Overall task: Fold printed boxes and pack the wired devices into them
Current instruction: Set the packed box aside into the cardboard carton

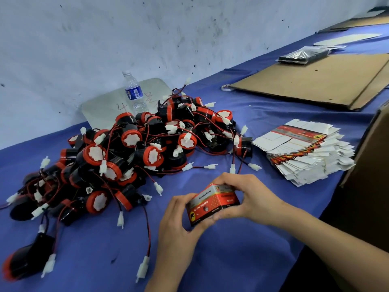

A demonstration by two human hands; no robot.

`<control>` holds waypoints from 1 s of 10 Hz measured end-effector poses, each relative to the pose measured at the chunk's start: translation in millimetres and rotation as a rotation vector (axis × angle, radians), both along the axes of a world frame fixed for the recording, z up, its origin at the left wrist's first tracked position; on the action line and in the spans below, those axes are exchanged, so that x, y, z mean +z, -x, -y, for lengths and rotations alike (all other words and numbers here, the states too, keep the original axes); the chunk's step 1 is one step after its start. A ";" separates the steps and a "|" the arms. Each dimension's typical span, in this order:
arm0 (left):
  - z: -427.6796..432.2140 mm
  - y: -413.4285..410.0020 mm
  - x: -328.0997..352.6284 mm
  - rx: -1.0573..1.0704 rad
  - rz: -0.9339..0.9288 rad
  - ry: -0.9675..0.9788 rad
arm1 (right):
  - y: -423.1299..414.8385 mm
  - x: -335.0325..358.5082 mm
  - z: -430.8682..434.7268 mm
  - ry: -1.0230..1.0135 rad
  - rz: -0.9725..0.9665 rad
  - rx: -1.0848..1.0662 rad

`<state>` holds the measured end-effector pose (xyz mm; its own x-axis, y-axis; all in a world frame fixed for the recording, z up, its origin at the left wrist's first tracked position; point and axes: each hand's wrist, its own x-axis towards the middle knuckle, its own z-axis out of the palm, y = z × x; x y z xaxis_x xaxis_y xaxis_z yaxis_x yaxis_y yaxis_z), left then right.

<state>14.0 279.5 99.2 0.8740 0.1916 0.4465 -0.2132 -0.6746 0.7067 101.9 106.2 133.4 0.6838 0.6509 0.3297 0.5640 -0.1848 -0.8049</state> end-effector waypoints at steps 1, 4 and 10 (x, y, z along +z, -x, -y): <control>0.7 -1.1 -2.2 -0.011 -0.003 0.118 | 1.7 -1.4 2.4 -0.053 -0.099 -0.033; -6.1 -23.9 -24.8 0.127 0.049 0.458 | -17.3 80.3 95.2 -1.583 -0.887 -0.174; -2.6 -25.6 -21.4 0.173 -0.093 0.523 | -107.3 75.6 141.7 1.086 0.168 -0.408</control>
<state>39.6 282.1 77.8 0.8414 0.5110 0.1761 -0.0513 -0.2490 0.9671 209.1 -35.5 209.0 0.9076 0.3891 -0.1578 0.3887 -0.9207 -0.0343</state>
